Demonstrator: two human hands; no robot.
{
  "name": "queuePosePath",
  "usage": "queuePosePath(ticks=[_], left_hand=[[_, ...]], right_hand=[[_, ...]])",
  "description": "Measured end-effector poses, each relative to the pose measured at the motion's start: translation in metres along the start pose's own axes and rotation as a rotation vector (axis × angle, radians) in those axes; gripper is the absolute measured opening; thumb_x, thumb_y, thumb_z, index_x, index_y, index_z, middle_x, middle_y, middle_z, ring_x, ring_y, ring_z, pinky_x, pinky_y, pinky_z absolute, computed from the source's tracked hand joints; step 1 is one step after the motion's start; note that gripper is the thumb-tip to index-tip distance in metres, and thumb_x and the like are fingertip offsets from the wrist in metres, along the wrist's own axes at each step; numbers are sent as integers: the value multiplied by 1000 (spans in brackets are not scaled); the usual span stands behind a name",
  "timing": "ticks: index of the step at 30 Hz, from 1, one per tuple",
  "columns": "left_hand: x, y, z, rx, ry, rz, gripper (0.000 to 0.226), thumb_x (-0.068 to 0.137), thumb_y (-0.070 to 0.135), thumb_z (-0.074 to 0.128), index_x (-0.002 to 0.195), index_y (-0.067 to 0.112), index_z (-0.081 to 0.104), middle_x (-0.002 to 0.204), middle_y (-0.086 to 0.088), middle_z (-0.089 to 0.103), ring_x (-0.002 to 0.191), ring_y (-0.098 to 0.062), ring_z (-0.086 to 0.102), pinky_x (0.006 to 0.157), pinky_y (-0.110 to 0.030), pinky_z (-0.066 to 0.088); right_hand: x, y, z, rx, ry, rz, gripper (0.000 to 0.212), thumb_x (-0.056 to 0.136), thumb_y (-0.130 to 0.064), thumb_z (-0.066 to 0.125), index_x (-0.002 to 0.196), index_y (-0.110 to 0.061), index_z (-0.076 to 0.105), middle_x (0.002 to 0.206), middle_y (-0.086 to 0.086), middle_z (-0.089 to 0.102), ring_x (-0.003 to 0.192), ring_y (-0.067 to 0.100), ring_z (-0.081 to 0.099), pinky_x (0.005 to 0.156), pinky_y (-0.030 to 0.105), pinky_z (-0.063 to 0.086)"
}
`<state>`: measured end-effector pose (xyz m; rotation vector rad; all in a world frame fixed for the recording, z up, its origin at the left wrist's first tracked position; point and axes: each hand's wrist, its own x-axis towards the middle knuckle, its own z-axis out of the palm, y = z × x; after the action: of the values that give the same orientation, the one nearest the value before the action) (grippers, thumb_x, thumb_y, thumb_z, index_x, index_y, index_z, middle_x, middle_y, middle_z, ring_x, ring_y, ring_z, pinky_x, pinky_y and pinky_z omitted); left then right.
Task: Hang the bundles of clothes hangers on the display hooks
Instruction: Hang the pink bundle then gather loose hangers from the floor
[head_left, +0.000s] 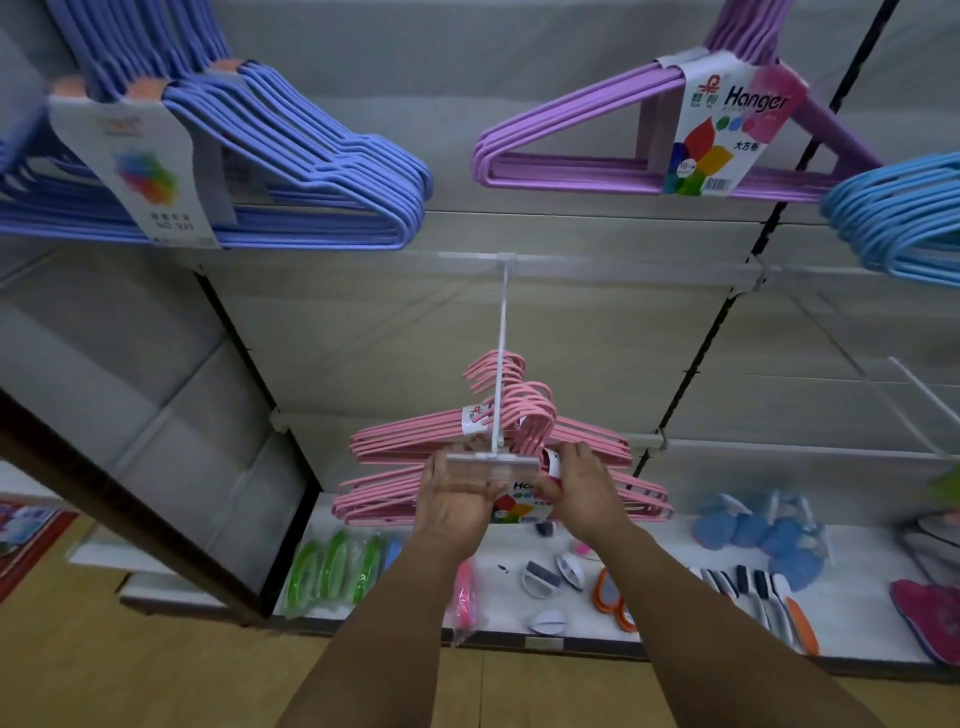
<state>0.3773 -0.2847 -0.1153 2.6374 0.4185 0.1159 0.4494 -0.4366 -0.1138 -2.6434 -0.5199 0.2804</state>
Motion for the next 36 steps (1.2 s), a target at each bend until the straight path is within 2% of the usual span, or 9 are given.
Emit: queuePosePath(ticks=[7,10,14,16,18,21,25,32,36], left_hand=[[16,-23,9,-8,47,-33,29,94,34,47,121,26,50,116,2,53,106,-17,45,97,-31,38],[29,-24,7,105,12,45,46,88,26,57,131,32,41,117,3,51,107,-18,45,99,-31,37],[49,-26,12,153,-16,97,57,83,30,65,132,35,36,124,3,48,105,-15,48,94,-30,43],[54,-27,14,142,-15,104,50,90,30,56,135,33,36,135,0,43,116,-19,46,100,-33,42],[59,-27,17,229,-15,111,48,96,35,34,143,27,31,146,-4,31,129,-24,35,108,-34,34],[74,-31,25,324,-45,163,69,85,43,-1,148,24,19,151,-8,26,138,-30,23,115,-38,22],[89,-32,23,240,-138,153,58,98,37,30,150,16,16,157,-7,19,145,-27,16,117,-40,18],[98,-25,15,167,-111,138,55,101,35,31,151,17,16,157,-6,22,146,-23,17,118,-44,19],[97,-23,15,225,-160,112,56,102,33,29,152,17,8,160,-5,12,148,-22,7,120,-44,12]], right_hand=[[16,-17,14,-16,-37,19,50,93,-29,57,138,-17,39,130,9,48,118,26,46,100,39,40],[27,-20,17,-70,-43,30,57,91,-23,57,143,-25,32,133,8,45,119,26,46,99,41,42],[37,-19,22,-153,-63,36,85,89,-16,58,153,-26,2,157,7,12,135,31,31,109,46,35],[41,-18,24,-189,-68,30,85,93,-21,53,152,-26,-7,160,4,-2,139,32,24,112,48,29],[46,-17,25,-227,-76,22,83,94,-25,50,152,-25,-9,161,3,-7,139,32,23,111,49,28],[55,-14,24,-235,-95,16,74,99,-34,42,152,-24,-9,161,3,-8,140,33,21,111,51,26],[68,-14,17,-221,-115,0,66,100,-51,28,153,-27,-5,161,-1,-5,143,32,16,113,52,22],[85,-16,13,-211,-123,42,67,99,-52,29,153,-26,-2,161,1,-5,145,32,13,114,51,24],[87,-16,13,-208,-117,50,72,98,-53,33,153,-24,-4,161,0,-7,144,32,15,113,51,25]])
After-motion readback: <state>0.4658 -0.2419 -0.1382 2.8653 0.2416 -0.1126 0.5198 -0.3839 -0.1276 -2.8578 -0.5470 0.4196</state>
